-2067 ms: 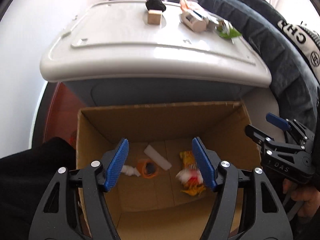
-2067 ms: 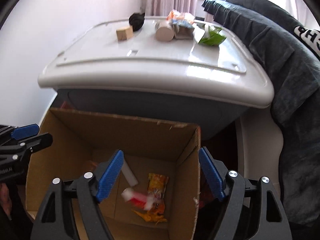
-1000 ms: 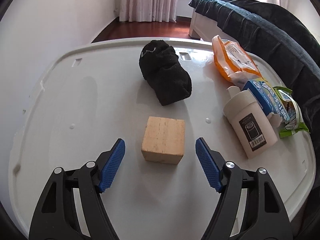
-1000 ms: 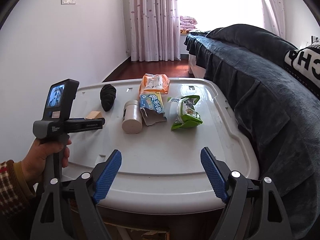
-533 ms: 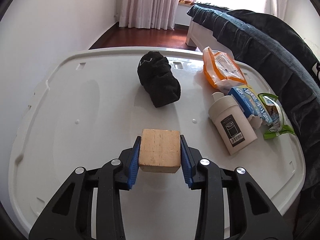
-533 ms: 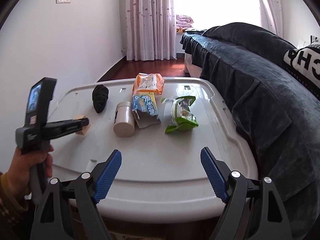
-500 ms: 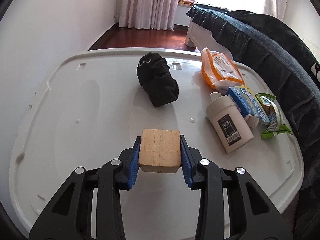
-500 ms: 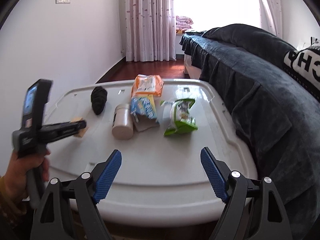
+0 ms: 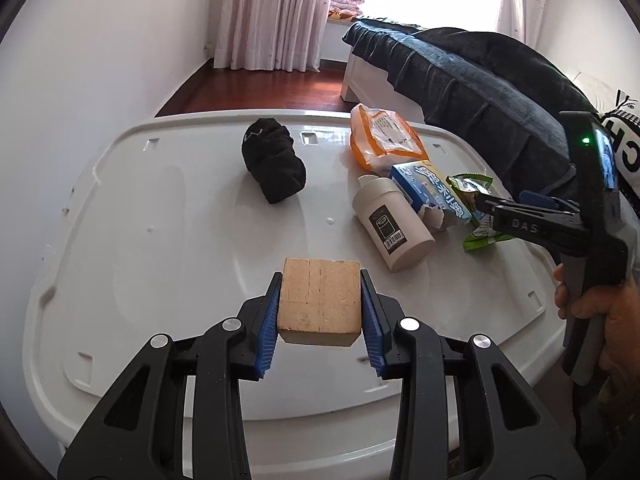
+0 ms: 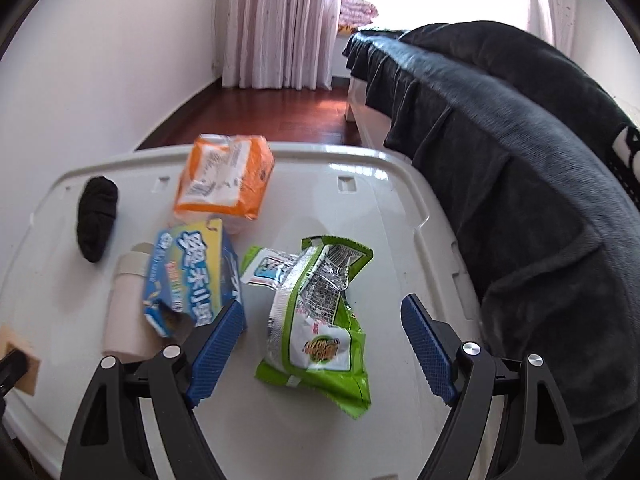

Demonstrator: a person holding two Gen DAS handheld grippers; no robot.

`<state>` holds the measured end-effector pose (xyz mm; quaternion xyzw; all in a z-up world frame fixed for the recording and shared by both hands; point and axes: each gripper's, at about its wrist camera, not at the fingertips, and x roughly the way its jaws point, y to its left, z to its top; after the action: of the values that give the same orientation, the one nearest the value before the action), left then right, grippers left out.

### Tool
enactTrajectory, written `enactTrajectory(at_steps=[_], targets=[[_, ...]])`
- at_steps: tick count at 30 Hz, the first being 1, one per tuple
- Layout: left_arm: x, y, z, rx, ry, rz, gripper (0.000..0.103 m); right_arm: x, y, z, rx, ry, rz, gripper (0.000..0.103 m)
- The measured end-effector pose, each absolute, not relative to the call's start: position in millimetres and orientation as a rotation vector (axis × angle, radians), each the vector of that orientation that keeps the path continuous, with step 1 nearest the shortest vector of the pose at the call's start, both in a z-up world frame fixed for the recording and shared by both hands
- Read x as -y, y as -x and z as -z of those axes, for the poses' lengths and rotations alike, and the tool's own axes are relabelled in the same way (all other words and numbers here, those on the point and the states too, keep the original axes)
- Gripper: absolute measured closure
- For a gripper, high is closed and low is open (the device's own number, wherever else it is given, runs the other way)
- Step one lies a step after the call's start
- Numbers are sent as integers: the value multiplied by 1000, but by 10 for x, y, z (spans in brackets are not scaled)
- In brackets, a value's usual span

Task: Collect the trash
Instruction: 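Drop wooden block into box with left tool while right tool drops green bag in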

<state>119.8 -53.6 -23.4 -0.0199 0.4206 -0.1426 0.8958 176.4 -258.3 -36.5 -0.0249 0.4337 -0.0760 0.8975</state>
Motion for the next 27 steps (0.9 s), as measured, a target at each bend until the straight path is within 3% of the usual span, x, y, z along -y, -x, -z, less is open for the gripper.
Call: enactTrajectory(at_steps=[2,6,9,16,23,27], targets=[[545,-1198,246,-874,41,301,68,2591,-1834,470,-934,76,158,31],[550,-1197,260,-874,41,299,68,2626,-1932,607,-982,100,170,55],[553,-1176,275,-875,39,299,68,2657,-1895,592,-964,95,193,60],[573,-971,221,-866,44,307,68,2668,-1442,266,-881,51,207,62],[482,-369,4,-841,48,320,68,2330,-407,-282,-788,23,110,62],[356,100,43,-866,39,319,68,1993,265,-255,-806,14,27,62]])
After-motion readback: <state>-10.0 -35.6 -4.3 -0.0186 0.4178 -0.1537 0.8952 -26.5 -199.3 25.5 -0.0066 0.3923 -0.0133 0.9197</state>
